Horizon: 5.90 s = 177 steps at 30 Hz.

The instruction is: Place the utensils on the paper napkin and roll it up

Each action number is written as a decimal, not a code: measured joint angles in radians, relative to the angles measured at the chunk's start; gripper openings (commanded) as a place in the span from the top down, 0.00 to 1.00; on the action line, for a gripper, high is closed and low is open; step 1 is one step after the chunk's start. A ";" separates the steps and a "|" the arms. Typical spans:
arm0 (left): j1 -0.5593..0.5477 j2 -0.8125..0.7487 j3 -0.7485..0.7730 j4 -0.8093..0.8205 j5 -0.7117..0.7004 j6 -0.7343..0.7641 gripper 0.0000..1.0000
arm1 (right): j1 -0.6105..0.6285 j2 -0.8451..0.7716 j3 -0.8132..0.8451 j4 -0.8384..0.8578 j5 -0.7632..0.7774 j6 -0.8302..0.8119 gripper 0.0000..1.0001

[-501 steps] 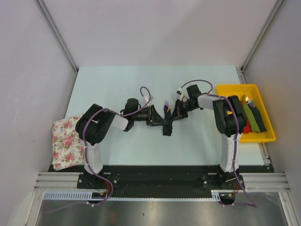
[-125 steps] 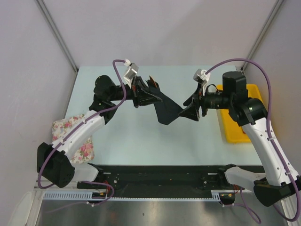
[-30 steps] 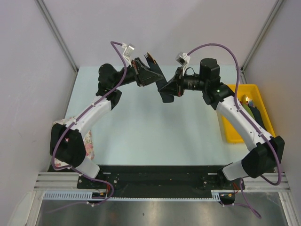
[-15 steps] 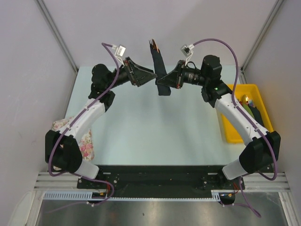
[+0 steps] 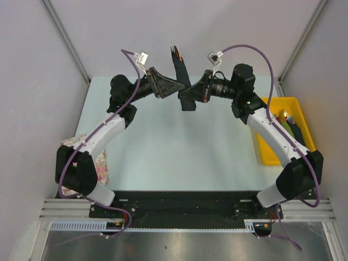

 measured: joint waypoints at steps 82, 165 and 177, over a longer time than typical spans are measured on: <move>-0.035 0.117 0.130 0.053 -0.105 -0.129 1.00 | -0.055 0.039 0.023 -0.025 0.021 0.073 1.00; -0.123 -0.047 -0.039 -0.251 -0.014 0.443 0.18 | -1.212 0.316 -0.011 -1.437 -0.075 -1.371 1.00; -0.123 -0.047 -0.041 -0.298 -0.006 0.465 0.18 | -1.211 0.476 -0.029 -1.394 -0.039 -1.308 1.00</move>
